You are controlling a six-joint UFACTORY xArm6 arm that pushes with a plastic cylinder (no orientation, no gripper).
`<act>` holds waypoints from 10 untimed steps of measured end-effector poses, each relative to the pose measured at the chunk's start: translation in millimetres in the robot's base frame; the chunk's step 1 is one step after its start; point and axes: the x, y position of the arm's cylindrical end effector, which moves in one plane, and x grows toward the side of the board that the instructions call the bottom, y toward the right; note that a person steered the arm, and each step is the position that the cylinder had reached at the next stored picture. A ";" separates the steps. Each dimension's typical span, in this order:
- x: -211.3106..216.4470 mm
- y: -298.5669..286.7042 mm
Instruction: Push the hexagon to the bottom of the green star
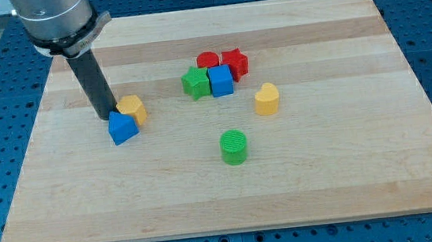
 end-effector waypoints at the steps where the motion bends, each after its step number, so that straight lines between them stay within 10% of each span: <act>1: 9.7 11.2; 10: 43.8 104.3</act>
